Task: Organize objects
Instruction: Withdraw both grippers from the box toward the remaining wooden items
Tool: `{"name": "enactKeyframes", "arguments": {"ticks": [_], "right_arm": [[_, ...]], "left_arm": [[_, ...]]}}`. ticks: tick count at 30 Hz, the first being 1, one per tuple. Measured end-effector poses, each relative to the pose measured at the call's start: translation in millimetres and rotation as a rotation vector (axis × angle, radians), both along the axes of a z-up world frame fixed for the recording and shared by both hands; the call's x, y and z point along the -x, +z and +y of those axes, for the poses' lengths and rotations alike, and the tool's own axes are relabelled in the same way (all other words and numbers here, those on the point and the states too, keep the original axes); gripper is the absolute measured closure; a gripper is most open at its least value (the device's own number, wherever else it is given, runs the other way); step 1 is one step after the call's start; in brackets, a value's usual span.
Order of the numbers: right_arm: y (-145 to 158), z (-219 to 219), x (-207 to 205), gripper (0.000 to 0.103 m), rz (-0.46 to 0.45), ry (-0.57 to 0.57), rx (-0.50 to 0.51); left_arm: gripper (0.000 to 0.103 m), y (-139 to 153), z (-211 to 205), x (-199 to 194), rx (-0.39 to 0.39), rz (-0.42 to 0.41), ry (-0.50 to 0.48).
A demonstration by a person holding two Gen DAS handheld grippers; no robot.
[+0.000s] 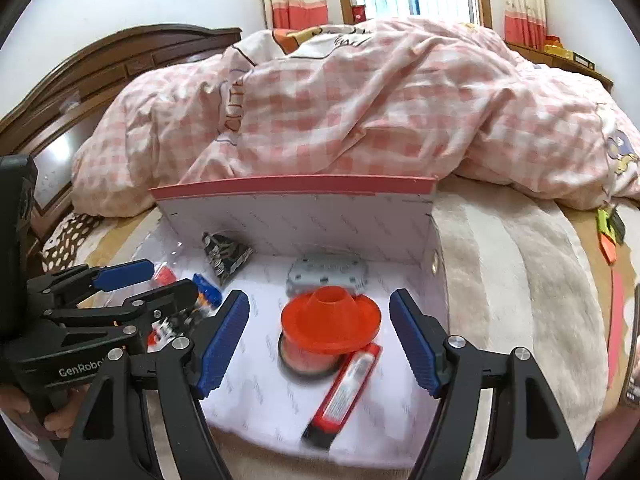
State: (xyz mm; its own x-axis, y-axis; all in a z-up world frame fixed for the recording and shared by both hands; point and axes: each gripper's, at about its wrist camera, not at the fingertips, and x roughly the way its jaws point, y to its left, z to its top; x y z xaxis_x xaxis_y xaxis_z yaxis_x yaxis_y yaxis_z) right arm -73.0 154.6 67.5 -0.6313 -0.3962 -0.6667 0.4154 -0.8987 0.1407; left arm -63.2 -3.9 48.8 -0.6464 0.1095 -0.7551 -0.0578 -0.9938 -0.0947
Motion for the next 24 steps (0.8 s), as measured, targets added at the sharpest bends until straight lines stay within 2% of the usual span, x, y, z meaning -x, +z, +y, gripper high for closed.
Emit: {"name": "enactKeyframes", "arguments": {"ticks": [7,13,24], "right_arm": [[1,19,-43,0.029,0.059,0.017,0.047],[-7,31,-65,0.029,0.066,0.041,0.087],[-27,41,-99,0.029,0.042,0.068,0.079]], "left_arm": [[0.037,-5,-3,-27,-0.019,0.033,0.003],[0.037,-5,-2,-57,-0.03,0.069,-0.011],[0.037,-22,25,-101,-0.035,0.078,-0.138]]}}
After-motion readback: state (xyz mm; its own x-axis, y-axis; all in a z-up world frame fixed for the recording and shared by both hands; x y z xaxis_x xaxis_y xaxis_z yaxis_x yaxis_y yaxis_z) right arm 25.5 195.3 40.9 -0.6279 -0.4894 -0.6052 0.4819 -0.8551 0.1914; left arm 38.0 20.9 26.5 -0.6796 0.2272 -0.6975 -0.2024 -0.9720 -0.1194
